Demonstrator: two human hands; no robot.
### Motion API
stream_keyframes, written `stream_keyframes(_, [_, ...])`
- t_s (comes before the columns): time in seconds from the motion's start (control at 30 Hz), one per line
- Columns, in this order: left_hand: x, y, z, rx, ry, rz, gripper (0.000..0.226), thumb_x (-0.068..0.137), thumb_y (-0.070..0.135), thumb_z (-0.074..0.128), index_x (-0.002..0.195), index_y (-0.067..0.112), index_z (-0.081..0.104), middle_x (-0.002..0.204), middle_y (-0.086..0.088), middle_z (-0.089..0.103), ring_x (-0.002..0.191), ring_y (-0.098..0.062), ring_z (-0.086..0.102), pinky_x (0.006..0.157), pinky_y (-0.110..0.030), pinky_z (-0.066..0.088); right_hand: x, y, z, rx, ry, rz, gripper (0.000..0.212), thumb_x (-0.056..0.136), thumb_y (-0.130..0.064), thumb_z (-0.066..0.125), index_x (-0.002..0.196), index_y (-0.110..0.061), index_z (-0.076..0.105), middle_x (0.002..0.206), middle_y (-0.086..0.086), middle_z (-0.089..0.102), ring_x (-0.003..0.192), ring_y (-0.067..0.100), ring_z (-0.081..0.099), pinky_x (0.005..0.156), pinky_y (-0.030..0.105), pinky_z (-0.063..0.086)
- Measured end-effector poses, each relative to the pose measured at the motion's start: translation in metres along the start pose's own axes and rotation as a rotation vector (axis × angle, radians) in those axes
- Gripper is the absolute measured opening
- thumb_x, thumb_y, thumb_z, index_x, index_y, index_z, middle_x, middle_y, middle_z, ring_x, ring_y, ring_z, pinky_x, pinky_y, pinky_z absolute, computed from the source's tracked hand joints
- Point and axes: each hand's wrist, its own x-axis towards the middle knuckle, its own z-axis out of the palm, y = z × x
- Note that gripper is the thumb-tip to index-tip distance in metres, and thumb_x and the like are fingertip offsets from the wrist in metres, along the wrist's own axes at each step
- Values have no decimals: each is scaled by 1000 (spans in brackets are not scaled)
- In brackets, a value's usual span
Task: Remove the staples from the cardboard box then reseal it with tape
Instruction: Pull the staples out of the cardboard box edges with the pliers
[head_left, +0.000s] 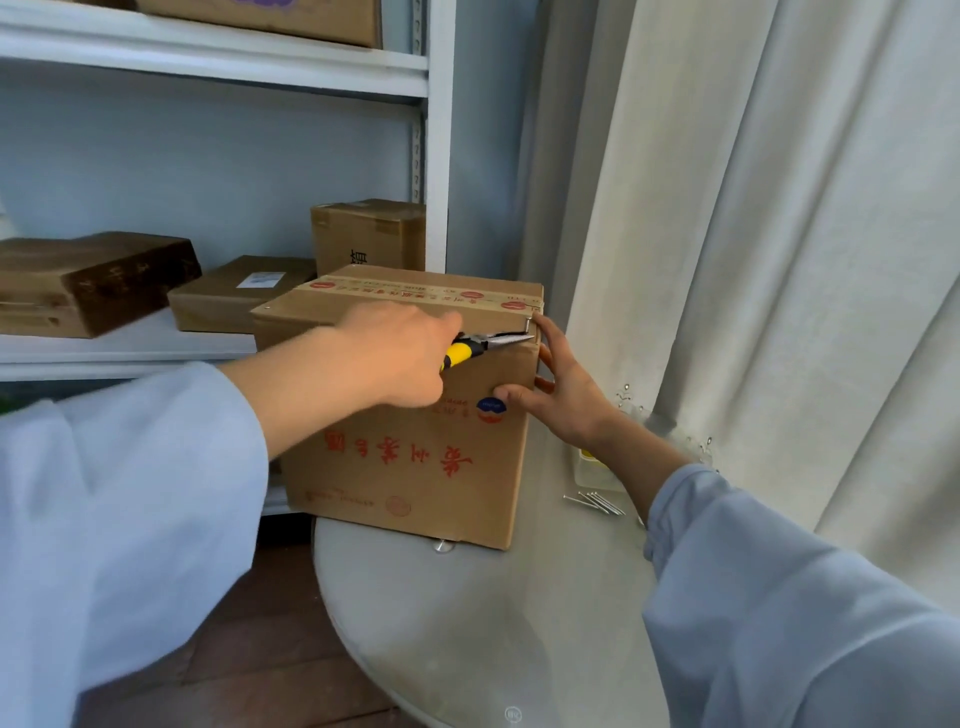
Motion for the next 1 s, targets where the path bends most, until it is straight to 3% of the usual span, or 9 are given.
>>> stream_keyframes(0.17, [2,-6,-3,-57,-45,15,37,90,13,47,125,21,39,73,1,44,62,-13,44,50,-26,37,1,1,1,12,3,10,95,83,-29,71,151,-34,5,149,2,37,137,25,38,109,50,38])
stream_keyframes(0.37, [-14,25,34,-187,147,-104,31,88,17,51,116,16,39,69,1,44,71,-24,51,59,-31,42,1,3,-1,-23,8,5,95,84,-29,71,151,-34,4,150,2,36,138,25,36,112,48,36])
stream_keyframes(0.53, [-8,13,28,-28,141,-52,31,89,19,50,116,15,37,75,0,45,73,-26,50,58,-31,37,0,3,-1,-16,6,-4,93,85,-24,71,151,-32,6,148,1,38,135,21,38,110,40,38])
stream_keyframes(0.73, [-1,-2,8,56,95,42,29,89,13,47,115,15,36,68,0,41,58,-15,39,54,-31,37,3,1,0,-20,2,-5,93,84,-28,71,151,-35,7,146,-1,41,132,22,42,109,42,40])
stream_keyframes(1.0, [-6,8,29,-210,122,-56,29,88,17,49,116,17,41,68,1,40,73,-26,49,52,-28,34,0,0,0,-17,7,24,93,85,-27,70,151,-33,5,148,1,38,135,24,39,108,43,41])
